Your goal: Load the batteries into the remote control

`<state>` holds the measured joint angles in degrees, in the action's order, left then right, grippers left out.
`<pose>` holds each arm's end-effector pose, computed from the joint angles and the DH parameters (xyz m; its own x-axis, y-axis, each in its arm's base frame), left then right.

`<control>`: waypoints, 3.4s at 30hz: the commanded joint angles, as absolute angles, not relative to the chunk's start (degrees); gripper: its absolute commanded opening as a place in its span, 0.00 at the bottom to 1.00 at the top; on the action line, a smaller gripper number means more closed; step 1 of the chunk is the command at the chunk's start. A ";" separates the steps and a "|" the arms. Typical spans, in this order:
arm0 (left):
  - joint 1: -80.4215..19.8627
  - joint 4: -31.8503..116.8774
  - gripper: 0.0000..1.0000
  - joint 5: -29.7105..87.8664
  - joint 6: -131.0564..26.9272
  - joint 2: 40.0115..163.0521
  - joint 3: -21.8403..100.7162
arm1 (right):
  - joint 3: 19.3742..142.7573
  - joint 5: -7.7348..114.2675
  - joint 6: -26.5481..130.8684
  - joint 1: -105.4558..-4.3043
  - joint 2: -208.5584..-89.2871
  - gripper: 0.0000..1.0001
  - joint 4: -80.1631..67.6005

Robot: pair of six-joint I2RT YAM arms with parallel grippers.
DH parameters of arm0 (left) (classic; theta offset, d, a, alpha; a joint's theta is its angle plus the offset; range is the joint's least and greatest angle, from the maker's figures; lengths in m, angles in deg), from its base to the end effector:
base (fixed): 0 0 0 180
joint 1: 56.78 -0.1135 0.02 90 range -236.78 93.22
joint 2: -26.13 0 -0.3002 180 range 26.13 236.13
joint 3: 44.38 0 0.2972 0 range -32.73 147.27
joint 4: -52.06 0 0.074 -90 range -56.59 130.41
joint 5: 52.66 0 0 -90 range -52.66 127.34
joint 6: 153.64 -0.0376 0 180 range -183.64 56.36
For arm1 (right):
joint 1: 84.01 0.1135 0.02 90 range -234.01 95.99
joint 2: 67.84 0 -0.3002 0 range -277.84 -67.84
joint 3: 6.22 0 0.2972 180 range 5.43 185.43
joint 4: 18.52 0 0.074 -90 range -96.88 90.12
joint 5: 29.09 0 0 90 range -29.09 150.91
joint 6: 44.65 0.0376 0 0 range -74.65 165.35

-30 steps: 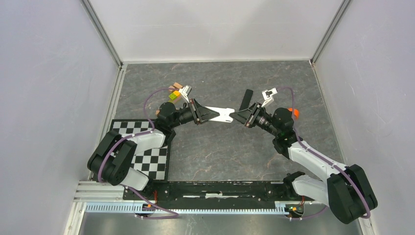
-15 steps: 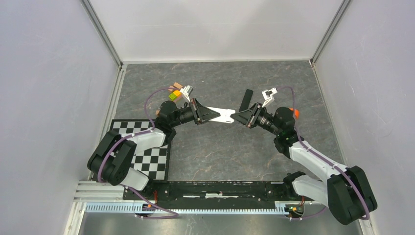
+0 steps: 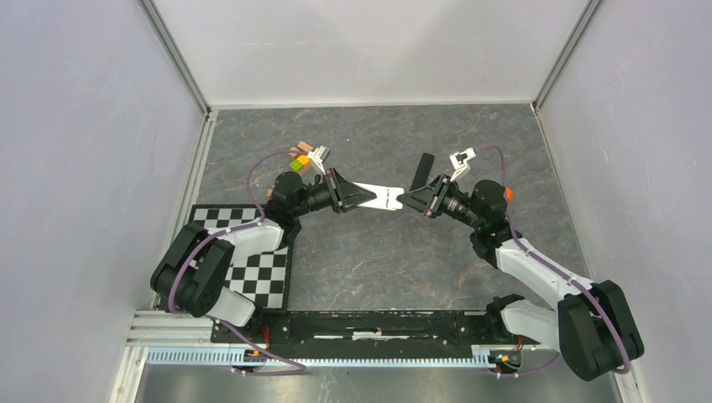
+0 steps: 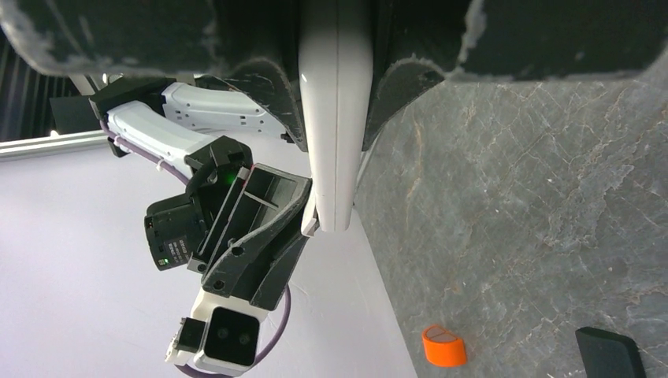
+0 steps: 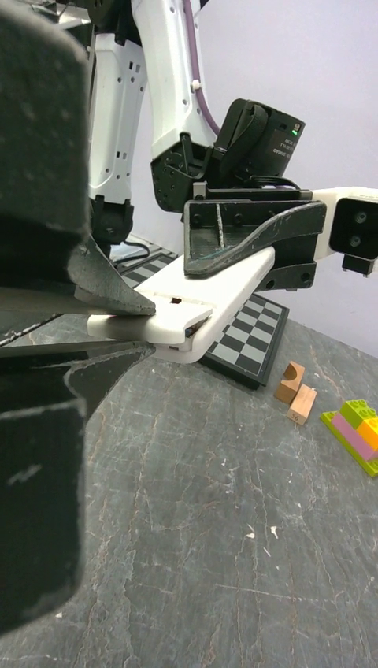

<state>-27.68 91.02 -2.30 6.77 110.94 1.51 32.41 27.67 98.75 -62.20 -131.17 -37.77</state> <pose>0.2741 -0.1800 0.2258 -0.8778 -0.3417 -0.3357 0.3130 0.1213 -0.9420 0.2340 0.1158 0.2476 -0.7088 0.4396 -0.5517 -0.4165 0.3704 0.8302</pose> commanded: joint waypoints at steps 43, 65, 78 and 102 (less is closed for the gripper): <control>-27.24 96.27 0.02 -1.85 0.50 108.49 2.01 | 26.25 27.07 113.12 -62.65 -130.85 0.00 -56.00; -27.20 100.64 0.02 -3.49 7.51 109.57 3.25 | 27.38 26.40 109.89 -62.60 -132.76 0.00 -53.81; -25.18 105.50 0.02 -6.63 7.31 110.13 4.16 | 28.16 25.96 114.14 -62.00 -135.87 0.00 -54.08; -25.49 100.10 0.02 -0.33 6.60 105.43 2.32 | 34.45 34.19 97.58 -62.00 -129.08 0.30 -28.90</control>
